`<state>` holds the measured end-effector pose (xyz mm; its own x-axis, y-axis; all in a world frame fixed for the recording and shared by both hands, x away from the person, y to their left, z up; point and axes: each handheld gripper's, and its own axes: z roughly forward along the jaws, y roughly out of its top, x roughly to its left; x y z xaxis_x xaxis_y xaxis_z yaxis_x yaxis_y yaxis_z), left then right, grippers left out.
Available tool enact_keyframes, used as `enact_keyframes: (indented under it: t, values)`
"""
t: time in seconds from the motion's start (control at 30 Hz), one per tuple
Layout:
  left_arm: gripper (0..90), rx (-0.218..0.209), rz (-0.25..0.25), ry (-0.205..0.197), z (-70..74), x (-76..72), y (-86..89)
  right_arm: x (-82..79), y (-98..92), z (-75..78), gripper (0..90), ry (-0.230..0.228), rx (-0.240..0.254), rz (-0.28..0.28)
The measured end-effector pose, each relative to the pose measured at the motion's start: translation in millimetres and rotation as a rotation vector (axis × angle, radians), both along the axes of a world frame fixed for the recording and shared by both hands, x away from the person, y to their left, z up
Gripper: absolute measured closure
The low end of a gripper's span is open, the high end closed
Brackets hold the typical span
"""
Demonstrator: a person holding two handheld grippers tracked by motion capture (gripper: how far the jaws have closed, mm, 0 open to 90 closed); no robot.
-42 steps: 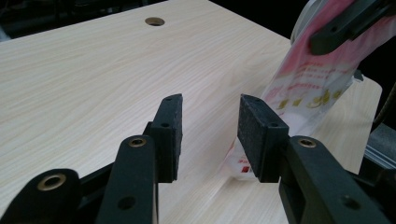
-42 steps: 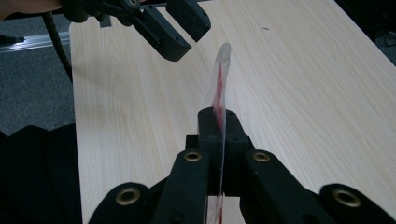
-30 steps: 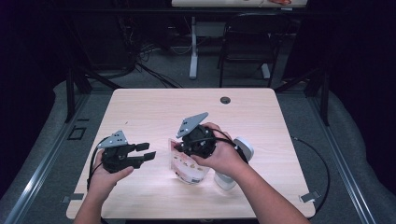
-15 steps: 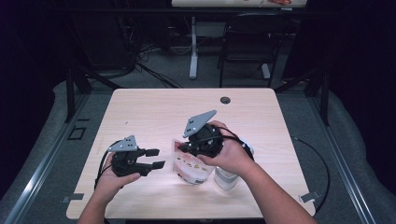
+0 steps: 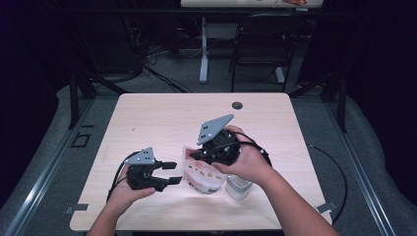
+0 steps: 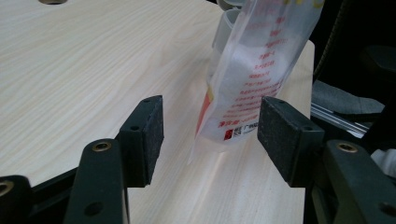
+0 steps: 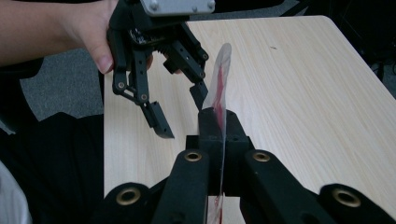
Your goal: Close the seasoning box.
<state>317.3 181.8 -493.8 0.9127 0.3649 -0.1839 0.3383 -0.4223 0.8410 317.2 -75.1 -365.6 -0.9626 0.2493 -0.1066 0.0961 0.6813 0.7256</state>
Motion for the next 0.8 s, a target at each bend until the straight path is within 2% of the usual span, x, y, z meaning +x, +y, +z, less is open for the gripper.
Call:
enact_keyframes:
  t: [0.4,0.7,0.8]
  values:
    - [40.3,0.008,-0.067,0.01,-6.9,-2.8,-14.2,-7.9,5.1,8.0,90.0,-0.011,0.019,0.046]
    - [40.3,0.048,-0.104,0.01,-12.1,-4.9,-24.3,-10.0,7.3,8.4,90.0,-0.019,0.028,0.052]
    - [39.8,0.035,-0.116,0.013,-16.0,-4.5,-26.2,-9.9,7.9,8.5,90.0,-0.016,0.036,0.058]
